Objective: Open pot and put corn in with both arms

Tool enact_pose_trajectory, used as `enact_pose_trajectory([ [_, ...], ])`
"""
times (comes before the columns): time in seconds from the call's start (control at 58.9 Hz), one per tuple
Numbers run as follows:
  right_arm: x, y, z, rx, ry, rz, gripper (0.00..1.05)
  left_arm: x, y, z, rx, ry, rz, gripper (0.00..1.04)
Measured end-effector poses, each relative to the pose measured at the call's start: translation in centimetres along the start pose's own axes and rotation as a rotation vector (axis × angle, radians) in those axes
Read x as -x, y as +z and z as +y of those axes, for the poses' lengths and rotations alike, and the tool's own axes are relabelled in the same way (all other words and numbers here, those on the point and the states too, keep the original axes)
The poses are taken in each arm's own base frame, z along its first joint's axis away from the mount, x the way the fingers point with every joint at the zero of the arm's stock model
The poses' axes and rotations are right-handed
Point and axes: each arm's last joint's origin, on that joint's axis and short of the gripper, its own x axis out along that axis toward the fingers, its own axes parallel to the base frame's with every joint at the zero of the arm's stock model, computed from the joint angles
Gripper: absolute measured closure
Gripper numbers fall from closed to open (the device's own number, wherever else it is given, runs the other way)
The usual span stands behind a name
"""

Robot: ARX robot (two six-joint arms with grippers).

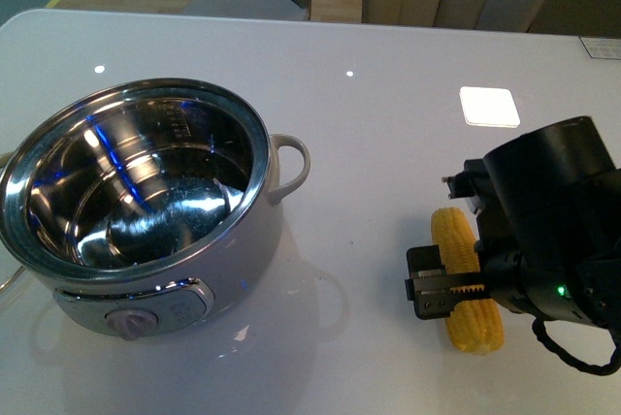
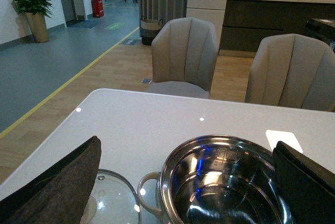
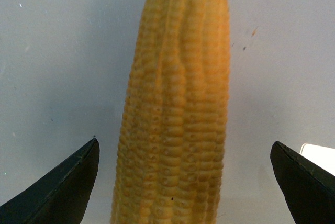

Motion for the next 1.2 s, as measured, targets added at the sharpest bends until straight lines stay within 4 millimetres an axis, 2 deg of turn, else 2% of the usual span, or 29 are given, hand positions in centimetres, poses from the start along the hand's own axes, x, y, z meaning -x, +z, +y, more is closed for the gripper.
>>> enact_pose_trajectory([
  [0.119, -0.5, -0.6, 0.0, 0.001, 0.005, 0.030, 0.11, 0.0, 0.0, 0.0, 0.000, 0.000, 0.000, 0.07],
  [0.441, -0.6, -0.5, 0.0, 0.000, -0.002, 0.026, 0.58, 0.0, 0.0, 0.0, 0.000, 0.000, 0.000, 0.07],
  [0.594, 0.6, -0.5, -0.2, -0.017, 0.015, 0.023, 0.71, 0.0, 0.0, 0.0, 0.000, 0.000, 0.000, 0.07],
  [0.746, 3.5, 0.7, -0.6, -0.040, 0.056, -0.045, 0.78, 0.0, 0.0, 0.0, 0.000, 0.000, 0.000, 0.07],
  [0.814, 5.5, 1.7, -0.8, -0.069, 0.096, -0.091, 0.81, 0.0, 0.0, 0.0, 0.000, 0.000, 0.000, 0.07],
  [1.018, 10.2, 4.0, -0.5, -0.153, 0.199, -0.188, 0.82, 0.0, 0.0, 0.0, 0.000, 0.000, 0.000, 0.07],
  [1.12, 12.8, 6.6, 0.3, -0.218, 0.272, -0.254, 0.82, 0.0, 0.0, 0.0, 0.000, 0.000, 0.000, 0.07],
  [1.204, 14.0, 8.9, 1.1, -0.266, 0.311, -0.287, 0.82, 0.0, 0.0, 0.0, 0.000, 0.000, 0.000, 0.07],
])
